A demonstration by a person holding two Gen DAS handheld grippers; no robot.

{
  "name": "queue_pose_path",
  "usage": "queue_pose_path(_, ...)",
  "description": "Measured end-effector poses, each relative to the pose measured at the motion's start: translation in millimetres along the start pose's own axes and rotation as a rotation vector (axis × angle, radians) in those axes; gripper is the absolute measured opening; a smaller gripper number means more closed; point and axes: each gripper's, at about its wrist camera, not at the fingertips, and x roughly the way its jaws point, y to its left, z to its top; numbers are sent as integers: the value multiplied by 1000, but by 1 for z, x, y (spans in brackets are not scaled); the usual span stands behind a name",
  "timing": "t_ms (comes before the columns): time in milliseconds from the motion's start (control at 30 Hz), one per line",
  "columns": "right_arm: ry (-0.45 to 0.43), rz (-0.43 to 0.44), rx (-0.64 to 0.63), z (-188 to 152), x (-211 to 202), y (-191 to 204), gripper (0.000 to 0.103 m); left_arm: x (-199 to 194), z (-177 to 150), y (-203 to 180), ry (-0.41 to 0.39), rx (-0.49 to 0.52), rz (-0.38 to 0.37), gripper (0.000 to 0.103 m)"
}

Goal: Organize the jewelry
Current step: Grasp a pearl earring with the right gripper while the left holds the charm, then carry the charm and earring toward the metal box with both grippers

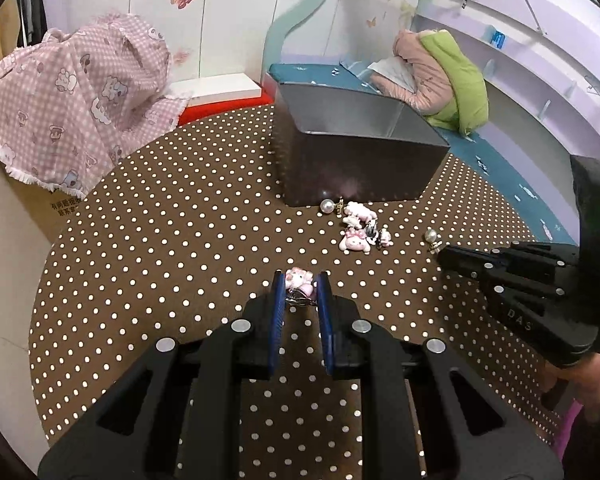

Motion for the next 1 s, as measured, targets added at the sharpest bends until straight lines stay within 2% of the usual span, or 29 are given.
queue_pose_path(167,12,8,27,0,-3,-3,0,-9,6,-5,-21,6,0,16)
queue_pose_path(267,11,13,69,2,-4,-10,9,-13,5,-7,-26,10,1,16)
queue_pose_path(300,5,7,77,2,-5,-11,20,-14,5,-7,-26,10,0,16)
queue_pose_path(333,-2,5,85,3,-5,-12,25,-15,5,-8,-26,9,1,16)
queue_pose_path(367,-9,2,93,5,-6,-13,26,-15,5,-8,-27,10,1,16)
queue_pose_path(600,13,1,13,13,9,2,27,-18,4,-8,-32,7,0,16)
queue_pose_path(667,4,-6,-24,11,9,8,24,-18,4,-7,-34,9,-1,16)
queue_pose_path(700,1,-3,-31,10,8,9,12,-19,4,-8,-36,8,-1,16)
queue_pose_path(733,0,7,-29,10,8,8,10,-20,4,-8,-38,8,-1,16)
queue_pose_path(1000,-51,64,4,13,-16,0,9,-34,12,-10,-66,15,-1,16)
